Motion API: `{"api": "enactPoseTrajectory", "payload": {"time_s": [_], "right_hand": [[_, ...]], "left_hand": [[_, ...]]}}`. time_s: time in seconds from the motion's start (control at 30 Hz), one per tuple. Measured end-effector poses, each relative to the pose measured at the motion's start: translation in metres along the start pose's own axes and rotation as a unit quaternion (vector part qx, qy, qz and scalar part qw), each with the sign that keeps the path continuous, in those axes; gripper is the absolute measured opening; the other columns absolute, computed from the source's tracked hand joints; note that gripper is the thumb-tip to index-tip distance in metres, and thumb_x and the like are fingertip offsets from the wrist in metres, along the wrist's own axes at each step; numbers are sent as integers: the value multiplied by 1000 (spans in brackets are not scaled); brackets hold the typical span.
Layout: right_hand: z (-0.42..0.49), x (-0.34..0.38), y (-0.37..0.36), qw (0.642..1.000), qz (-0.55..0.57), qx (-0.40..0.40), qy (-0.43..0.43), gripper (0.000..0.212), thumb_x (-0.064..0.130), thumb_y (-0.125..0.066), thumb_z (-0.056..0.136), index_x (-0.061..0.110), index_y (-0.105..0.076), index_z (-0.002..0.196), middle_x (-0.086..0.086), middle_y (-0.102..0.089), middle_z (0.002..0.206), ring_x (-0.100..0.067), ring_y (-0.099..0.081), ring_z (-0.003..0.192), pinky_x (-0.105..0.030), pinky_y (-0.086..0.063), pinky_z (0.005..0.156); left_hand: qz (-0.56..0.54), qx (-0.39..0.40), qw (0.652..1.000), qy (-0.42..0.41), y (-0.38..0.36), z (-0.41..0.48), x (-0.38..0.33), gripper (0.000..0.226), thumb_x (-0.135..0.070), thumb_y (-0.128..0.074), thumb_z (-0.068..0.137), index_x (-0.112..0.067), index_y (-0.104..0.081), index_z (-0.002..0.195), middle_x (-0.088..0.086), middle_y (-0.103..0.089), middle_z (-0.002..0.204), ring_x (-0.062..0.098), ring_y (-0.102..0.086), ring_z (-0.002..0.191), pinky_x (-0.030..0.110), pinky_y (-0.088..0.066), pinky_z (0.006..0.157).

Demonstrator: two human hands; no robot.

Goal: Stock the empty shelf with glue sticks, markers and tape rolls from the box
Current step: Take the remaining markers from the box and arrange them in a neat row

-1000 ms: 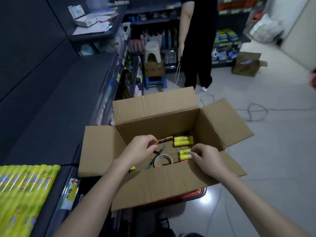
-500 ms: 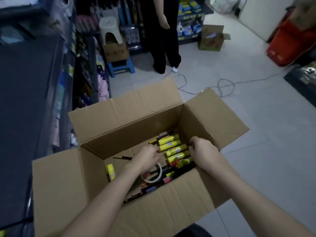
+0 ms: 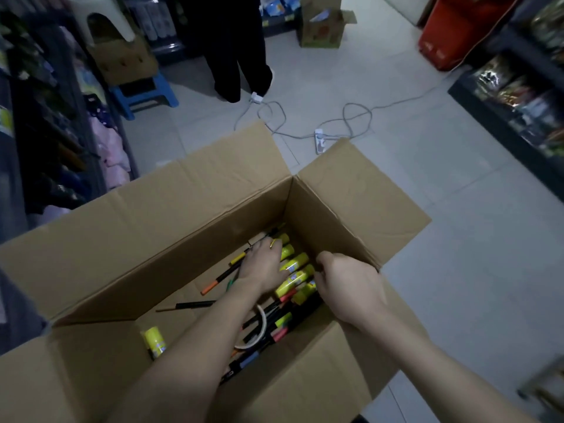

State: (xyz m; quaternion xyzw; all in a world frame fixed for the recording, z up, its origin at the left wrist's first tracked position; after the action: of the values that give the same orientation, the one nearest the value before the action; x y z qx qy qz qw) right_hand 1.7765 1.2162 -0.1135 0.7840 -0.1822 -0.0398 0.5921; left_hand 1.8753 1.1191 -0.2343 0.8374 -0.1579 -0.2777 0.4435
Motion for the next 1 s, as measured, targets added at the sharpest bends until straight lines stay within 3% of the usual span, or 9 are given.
{"api": "enactPoseTrajectory", "payload": {"time_s": [0.13,0.3,0.47,0.57,0.67,0.73,0.87,1.0], "right_hand": [[0,1,1,1000,3,-4,-1,21,34,-39,94,21,-53,103,1,-62,94,-30,-62,87,-36,-52,64],[1,1,0,1000,1,-3,0,23,36,-42,94,21,-54,107,1,-63,97,-30,-63,89,-36,-51,64],[-1,0,-2,1000,2,1,-4,23,35,-43,93,21,-53,108,1,-63,97,-31,-62,90,-38,-53,66],[0,0,-2,1000,2,0,-4,22,35,-43,93,21,-53,107,1,-63,96,-31,-62,89,-38,-53,66],[2,-2,-1,1000,5,3,-10,22,35,-43,93,21,-53,106,1,-63,96,-31,-62,90,-37,-52,66],[2,-2,-1,1000,6,7,-14,21,35,-43,93,21,-53,104,1,-63,96,-31,-62,90,-38,-53,68],[-1,3,-2,1000,-16,25,-4,21,36,-42,93,22,-53,104,1,-63,98,-29,-62,93,-38,-52,69],[5,7,-13,991,-55,124,21,22,34,-45,90,21,-53,106,-2,-61,101,-29,-61,95,-34,-49,68]], "left_hand": [[30,23,999,20,-7,8,1,81,-39,-68,80,-13,-25,143,14,-32,144,33,-25,137,43,-31,107],[55,41,997,36,-13,11,-2,87,-38,-72,74,-12,-25,142,17,-34,141,35,-33,131,43,-39,101],[27,29,998,50,-18,3,6,75,-18,-65,83,-9,-22,143,16,-51,126,31,-59,104,36,-51,70],[-43,19,995,83,-13,-9,19,64,-15,-65,81,-9,-30,134,11,-62,101,29,-62,86,33,-49,60],[-123,-3,985,123,0,-27,31,55,-21,-71,76,-11,-36,118,2,-56,78,27,-56,70,32,-45,56],[-174,-19,973,152,7,-43,39,54,-22,-72,72,-13,-37,113,3,-57,81,29,-55,74,31,-44,61],[-254,-38,952,167,17,-77,50,63,-22,-74,68,-17,-42,122,6,-62,95,29,-60,86,31,-44,67],[-318,-70,928,181,28,-113,65,65,-22,-77,66,-19,-46,123,0,-59,92,22,-57,83,27,-41,62]]}}
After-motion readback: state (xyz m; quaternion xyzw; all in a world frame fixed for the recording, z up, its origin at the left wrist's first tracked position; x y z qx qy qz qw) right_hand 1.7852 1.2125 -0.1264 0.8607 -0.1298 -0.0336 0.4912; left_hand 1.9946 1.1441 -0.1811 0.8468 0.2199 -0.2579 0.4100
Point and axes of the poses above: each hand's wrist, its own z-axis towards the middle knuckle, its own y-axis out of the back of the hand, x = y × z, the point moved 8 cm from there along z, towards the middle knuckle
